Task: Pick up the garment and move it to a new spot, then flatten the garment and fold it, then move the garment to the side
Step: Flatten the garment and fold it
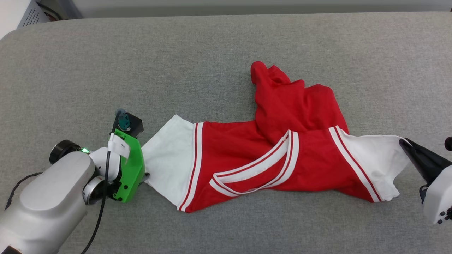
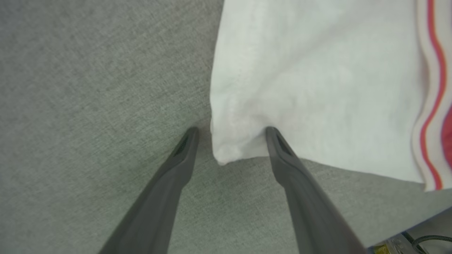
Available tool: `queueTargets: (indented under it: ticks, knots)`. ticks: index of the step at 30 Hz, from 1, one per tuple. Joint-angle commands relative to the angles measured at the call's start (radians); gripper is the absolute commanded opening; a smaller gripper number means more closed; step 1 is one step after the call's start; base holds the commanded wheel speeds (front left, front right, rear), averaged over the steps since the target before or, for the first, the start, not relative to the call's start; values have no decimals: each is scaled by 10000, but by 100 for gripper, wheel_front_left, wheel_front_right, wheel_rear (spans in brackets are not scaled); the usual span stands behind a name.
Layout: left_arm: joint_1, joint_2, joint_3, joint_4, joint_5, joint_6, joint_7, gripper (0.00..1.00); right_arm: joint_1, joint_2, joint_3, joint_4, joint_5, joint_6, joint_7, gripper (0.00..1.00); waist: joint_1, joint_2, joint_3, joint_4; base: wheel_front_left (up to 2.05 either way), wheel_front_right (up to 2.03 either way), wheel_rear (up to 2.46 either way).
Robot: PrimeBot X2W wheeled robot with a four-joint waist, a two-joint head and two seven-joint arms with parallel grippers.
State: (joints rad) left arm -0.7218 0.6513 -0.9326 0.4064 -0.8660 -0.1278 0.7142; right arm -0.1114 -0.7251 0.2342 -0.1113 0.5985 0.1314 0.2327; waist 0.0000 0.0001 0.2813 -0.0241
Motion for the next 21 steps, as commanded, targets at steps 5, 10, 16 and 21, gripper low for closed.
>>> queueTargets:
  ticks: [5, 10, 16, 21]
  knots:
    - [-88, -223, -541, 434, -487, -28, -887, 0, -255, 103, 209, 182, 78, -7, -209, 0, 0, -1, -105, 13, 0, 0, 0]
    - [-316, -71, -374, 372, -843, -28, -2256, 0, -297, 51, 130, 308, 22, -7, -530, 0, 0, -1, -501, 86, 0, 0, 0]
    - [-456, 287, 191, -320, -1464, -28, -3525, 0, -203, -139, -442, 339, -56, -7, -981, 0, 0, -1, -1026, 249, 0, 0, 0]
    - [-741, 612, 726, -1322, -1780, -28, -4113, 0, -212, -429, -1000, 130, -16, -7, -1086, 0, 0, -1, -1310, 352, 0, 0, 0]
